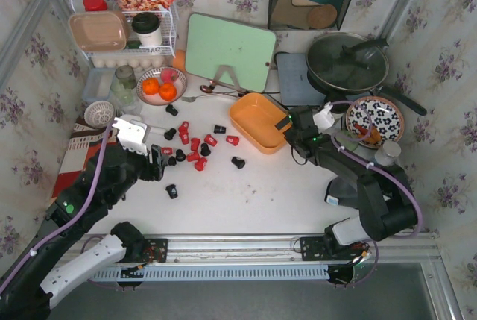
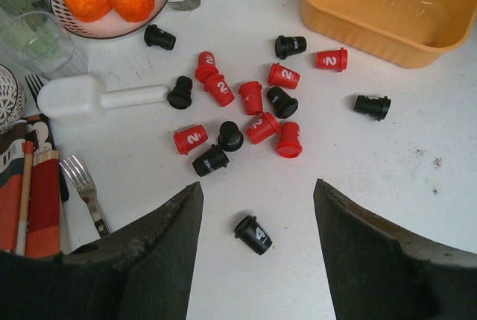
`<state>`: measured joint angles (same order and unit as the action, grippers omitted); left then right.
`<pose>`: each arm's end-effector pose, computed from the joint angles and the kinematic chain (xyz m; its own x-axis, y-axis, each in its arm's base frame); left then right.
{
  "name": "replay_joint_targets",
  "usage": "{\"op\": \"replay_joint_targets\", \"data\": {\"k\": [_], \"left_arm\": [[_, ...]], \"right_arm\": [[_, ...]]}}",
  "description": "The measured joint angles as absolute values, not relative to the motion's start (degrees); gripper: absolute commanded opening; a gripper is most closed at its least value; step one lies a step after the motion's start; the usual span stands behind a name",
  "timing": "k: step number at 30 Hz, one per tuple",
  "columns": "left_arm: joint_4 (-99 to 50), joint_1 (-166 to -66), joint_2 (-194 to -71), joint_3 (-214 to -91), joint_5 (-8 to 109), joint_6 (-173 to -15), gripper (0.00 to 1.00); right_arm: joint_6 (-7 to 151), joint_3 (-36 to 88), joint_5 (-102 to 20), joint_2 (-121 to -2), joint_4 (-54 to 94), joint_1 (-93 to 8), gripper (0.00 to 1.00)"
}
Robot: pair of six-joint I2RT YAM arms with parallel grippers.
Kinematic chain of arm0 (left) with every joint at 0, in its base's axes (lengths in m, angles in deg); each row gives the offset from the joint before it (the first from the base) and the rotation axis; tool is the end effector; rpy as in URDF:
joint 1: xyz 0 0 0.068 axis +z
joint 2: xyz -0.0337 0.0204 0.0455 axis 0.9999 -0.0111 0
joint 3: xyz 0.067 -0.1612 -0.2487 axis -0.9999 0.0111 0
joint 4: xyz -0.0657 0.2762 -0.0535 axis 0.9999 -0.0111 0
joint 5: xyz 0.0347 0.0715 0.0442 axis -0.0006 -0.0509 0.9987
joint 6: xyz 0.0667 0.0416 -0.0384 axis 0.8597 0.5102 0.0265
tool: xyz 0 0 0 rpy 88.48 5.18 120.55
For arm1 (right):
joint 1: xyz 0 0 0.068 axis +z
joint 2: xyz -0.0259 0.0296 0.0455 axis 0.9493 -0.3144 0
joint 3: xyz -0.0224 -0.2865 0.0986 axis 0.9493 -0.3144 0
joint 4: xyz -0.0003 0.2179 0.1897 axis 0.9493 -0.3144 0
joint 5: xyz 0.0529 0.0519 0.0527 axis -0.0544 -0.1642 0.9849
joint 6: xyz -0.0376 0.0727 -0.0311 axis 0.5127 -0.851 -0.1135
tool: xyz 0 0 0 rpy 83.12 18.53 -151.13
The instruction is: Mix the coffee capsules in the storage basket
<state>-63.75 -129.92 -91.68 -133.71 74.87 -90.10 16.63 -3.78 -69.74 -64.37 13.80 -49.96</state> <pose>0.1335 -0.0857 0.3780 -0.2999 0.0857 -0.9501 0.3864 0.9215 -0.0389 0.3316 0.1024 0.1839 -0.4002 0.7313 -0.5523 0.5238 0.6770 0.5170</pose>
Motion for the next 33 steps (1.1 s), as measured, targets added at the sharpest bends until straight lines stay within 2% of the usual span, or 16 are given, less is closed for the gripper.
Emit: {"op": "replay_joint_targets", "data": {"k": [10,23,25,29,33], "left_arm": [[-63.75,-129.72,-91.81,-133.71,74.26,-90.1,0.64],[-63.73,-129.52,-93.07,-133.71,74.72,-90.12,0.64],[-63.73,-129.52,-93.34,-133.64,75.11,-90.1,0.64],[-63.69,-129.52,-94.28,-133.49,76.01,-90.1,0.64],[-63.69,-129.52,-96.16,-133.49,76.42,-90.65,0.64]], "right_arm": [[27.4,0.0,-74.55,-56.96,10.82,-46.26,1.0],[53.98,6.88,-82.31,-58.17,6.54,-41.39,1.0],[56.03,6.93,-83.56,-58.14,5.58,-41.37,0.97],[63.2,5.4,-79.21,-56.59,6.32,-41.37,0.9],[72.49,0.15,-67.01,-52.42,10.91,-38.42,0.96]]}}
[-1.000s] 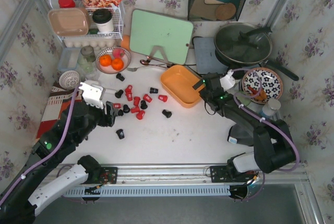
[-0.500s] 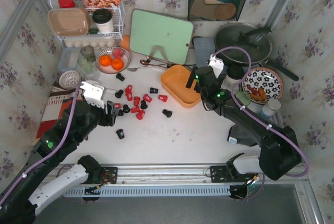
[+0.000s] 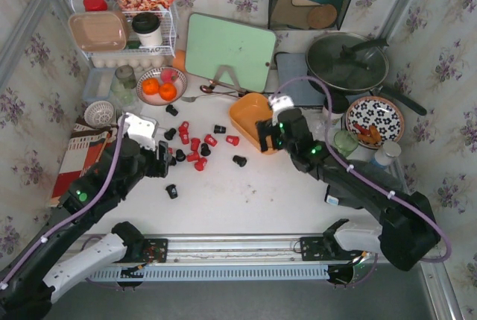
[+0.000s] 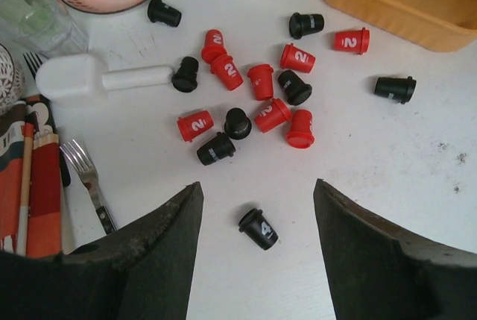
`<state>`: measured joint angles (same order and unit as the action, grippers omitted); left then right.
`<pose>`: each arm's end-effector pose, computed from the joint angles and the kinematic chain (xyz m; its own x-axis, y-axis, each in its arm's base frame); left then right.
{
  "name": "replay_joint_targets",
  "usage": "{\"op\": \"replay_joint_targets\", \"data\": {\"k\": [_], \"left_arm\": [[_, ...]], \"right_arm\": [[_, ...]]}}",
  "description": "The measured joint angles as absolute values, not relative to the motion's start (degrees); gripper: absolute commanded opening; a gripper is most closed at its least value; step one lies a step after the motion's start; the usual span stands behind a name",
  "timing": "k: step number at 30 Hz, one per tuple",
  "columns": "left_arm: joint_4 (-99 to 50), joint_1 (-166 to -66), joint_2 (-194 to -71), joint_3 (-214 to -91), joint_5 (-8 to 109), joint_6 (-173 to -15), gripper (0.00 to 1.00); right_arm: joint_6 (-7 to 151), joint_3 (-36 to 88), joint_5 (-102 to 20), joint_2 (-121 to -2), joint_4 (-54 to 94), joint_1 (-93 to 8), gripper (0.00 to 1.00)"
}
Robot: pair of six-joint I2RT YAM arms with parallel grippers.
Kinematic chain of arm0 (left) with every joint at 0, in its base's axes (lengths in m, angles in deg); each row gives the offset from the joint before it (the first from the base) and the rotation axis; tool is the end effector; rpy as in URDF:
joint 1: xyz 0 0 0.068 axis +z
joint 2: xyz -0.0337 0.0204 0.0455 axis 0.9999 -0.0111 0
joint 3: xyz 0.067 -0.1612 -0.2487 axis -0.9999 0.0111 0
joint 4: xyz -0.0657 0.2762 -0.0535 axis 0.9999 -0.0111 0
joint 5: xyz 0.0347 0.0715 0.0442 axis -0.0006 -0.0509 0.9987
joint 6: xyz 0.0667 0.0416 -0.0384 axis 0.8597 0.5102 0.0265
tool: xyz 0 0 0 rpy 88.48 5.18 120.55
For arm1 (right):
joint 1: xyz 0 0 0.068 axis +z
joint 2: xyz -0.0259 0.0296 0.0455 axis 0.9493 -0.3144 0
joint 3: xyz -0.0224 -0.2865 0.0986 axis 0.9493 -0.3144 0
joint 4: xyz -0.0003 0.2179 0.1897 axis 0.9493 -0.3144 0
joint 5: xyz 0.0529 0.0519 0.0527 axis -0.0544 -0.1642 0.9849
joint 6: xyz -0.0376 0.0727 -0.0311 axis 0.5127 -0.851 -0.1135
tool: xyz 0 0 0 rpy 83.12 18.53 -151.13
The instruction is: Mix the coffee capsules in the storage basket
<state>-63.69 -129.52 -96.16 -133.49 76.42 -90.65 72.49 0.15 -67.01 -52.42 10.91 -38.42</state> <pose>0.1506 -0.0961 0.3653 -0.3588 0.1223 -0.9254 0.3518 0.9360 -0.0127 0.2897 0.1612 0.2703 -0.4664 -0.1791 -0.8662 -0.2499 0.9661 -0.0652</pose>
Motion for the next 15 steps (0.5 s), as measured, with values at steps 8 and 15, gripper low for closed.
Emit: {"op": "replay_joint_targets", "data": {"k": [8,15], "left_arm": [[-63.88,-129.52,-102.58,-133.62,75.31,-94.58,0.64],[-67.99,-129.52,-108.37,-134.14,75.18,-102.84,0.62]], "right_arm": [[91.59,-14.21,-45.37,-45.99,21.16,-27.36,0.88],[96.95,-15.35,-41.46,-46.76,25.49,-24.12,0.85]]}}
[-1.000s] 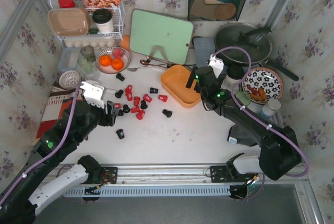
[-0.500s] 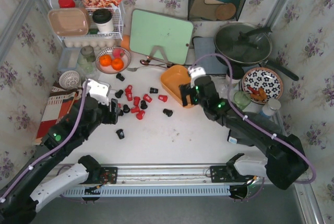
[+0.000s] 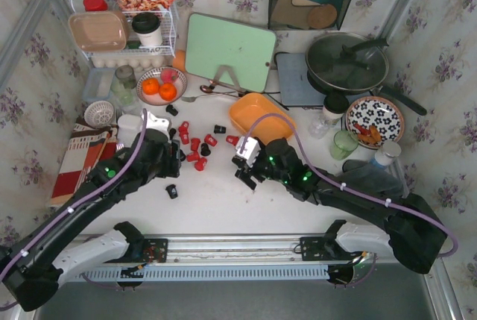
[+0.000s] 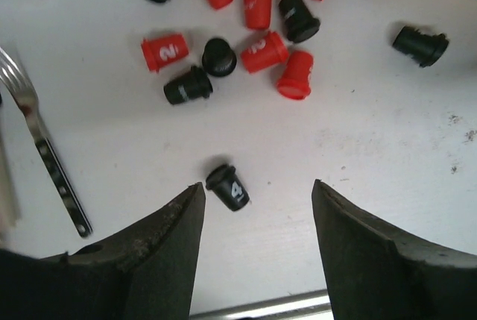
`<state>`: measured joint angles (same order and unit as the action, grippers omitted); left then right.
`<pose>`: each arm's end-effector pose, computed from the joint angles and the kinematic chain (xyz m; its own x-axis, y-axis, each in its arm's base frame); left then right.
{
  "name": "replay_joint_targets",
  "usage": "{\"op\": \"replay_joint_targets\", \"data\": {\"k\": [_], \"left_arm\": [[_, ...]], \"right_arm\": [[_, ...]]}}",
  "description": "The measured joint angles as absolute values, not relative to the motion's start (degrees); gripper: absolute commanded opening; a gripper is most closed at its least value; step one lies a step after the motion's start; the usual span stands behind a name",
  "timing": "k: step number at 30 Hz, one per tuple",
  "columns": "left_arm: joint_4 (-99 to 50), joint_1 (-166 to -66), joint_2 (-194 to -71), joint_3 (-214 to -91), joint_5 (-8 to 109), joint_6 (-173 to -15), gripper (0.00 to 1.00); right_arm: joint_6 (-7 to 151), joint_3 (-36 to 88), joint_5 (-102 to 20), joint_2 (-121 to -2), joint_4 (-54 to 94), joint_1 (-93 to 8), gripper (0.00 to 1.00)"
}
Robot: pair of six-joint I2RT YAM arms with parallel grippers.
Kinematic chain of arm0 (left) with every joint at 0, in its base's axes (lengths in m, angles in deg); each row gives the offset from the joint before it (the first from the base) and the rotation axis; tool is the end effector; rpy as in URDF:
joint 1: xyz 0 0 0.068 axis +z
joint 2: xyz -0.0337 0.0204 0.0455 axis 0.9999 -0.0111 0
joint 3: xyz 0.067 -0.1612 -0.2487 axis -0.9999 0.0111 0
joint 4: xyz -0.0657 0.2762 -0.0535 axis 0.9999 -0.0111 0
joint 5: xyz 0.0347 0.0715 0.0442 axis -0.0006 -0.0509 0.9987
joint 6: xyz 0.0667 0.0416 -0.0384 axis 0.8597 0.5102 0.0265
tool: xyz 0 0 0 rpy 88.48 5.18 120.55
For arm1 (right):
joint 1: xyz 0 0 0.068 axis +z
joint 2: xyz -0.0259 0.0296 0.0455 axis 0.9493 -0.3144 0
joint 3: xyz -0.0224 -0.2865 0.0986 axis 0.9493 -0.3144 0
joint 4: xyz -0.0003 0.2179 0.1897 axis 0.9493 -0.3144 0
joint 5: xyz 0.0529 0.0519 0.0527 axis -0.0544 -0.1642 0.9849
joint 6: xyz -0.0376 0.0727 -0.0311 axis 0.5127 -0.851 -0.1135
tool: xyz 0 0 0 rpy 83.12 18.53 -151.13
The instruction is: Mix the coffee capsules in the storage basket
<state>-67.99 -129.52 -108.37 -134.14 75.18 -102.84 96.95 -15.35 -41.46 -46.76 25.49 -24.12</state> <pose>0.1829 -0.1255 0.3217 -0.6111 0.0760 -0.7879 0.2517 0.9624 -0.1024 0.1950 0.2282 0.2225 -0.0367 -0.4955 -0.8678 -0.8644 0.4516 -0.2213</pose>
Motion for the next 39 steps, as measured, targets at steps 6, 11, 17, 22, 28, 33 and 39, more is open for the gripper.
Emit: {"op": "replay_joint_targets", "data": {"k": [6,11,17,22,28,33,39], "left_arm": [[-72.91,-129.52,-111.41,-131.13,75.75,-113.47,0.56],[-75.82,-129.52,-111.96,-125.79,75.24,-122.78,0.56],[-74.79,-129.52,-111.78,-119.13,73.58,-130.75,0.52],[-69.9,-129.52,-112.81,-115.89,73.45,-134.64,0.5],[-63.88,-129.52,-113.86,-112.46,76.51,-138.12,0.45],[-60.5,-129.24,-116.88,-111.59,79.11,-139.8,0.44],[-57.87,-128.19,-121.88,-112.05,80.01,-140.02,0.44]], "right_arm": [[97.28,-17.2,-41.39,-49.69,30.12,-22.18,0.87],[97.3,-21.31,-42.86,-50.21,34.89,-22.13,0.86],[96.29,-23.35,-43.08,-50.19,39.78,-22.02,0.82],[94.04,-24.66,-43.1,-50.19,43.81,-21.52,0.81],[92.67,-23.76,-43.08,-51.08,43.94,-18.99,0.82],[92.47,-23.13,-44.23,-52.44,43.78,-17.98,0.83],[92.47,-22.71,-44.5,-53.03,43.41,-17.35,0.83]]}}
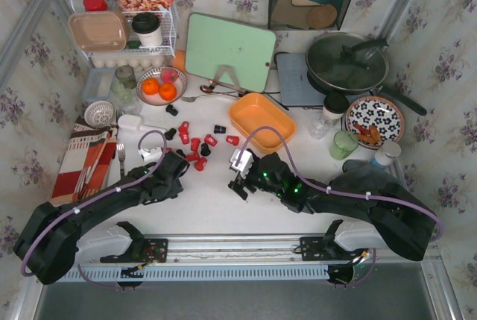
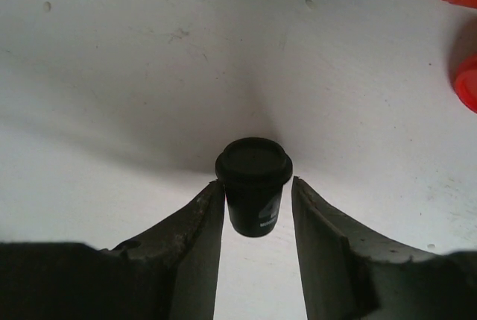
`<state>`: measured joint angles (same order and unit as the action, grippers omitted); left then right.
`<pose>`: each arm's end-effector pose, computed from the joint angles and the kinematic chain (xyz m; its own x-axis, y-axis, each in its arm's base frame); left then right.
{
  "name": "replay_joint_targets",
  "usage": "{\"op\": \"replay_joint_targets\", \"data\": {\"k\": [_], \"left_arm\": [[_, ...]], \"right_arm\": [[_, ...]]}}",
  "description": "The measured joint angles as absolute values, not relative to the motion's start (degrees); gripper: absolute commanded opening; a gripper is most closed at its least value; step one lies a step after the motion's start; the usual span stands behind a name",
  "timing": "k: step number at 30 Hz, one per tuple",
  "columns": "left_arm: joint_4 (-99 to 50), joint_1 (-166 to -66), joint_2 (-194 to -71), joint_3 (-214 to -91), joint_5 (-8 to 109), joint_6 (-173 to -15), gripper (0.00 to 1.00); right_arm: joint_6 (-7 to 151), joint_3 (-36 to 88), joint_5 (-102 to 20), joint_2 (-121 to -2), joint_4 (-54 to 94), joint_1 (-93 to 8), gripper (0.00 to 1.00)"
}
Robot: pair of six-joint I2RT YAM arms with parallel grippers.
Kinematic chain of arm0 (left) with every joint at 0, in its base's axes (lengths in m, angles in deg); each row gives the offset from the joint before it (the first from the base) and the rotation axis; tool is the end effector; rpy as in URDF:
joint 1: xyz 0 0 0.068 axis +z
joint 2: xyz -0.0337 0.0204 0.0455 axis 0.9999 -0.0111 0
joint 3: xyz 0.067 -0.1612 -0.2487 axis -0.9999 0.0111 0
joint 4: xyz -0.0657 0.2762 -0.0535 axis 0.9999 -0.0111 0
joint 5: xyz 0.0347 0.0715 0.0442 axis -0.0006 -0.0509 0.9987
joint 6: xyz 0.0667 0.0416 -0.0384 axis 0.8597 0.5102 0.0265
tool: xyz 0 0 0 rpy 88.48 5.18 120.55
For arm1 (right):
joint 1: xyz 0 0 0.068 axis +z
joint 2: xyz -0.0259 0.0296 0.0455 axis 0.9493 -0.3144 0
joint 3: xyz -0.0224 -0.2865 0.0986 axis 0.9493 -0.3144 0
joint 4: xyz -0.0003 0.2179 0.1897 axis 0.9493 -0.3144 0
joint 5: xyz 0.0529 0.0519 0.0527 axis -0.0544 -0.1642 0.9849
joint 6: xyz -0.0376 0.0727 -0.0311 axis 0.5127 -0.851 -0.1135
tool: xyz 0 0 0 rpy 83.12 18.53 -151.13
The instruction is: Mix the coffee capsules in the storage basket
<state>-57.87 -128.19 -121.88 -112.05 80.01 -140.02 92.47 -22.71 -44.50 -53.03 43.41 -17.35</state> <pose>0.1876 -0.1148 0.1490 -0.7680 -0.3923 -0.5063 -0.3483 0.9192 -0.1840 0.1734 0.2519 0.1844 -0.0157 -0.4233 -0.9059 -0.8802 0.4357 -0.1883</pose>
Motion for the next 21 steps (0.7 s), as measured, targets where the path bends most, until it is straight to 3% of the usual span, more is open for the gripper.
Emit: {"op": "replay_joint_targets", "data": {"k": [12,21], "left_arm": [[-55.43,-126.6,-128.83,-113.14,79.83,-139.76,0.4],[-53.85,-126.53,-129.27,-112.85,80.88,-139.54,0.27]], "right_arm": [[92.53,-22.14,-44.76,-54.19,42.1,-17.0,0.85],[92.73,-21.88,-45.2,-54.89,41.38,-16.89,0.86]]}}
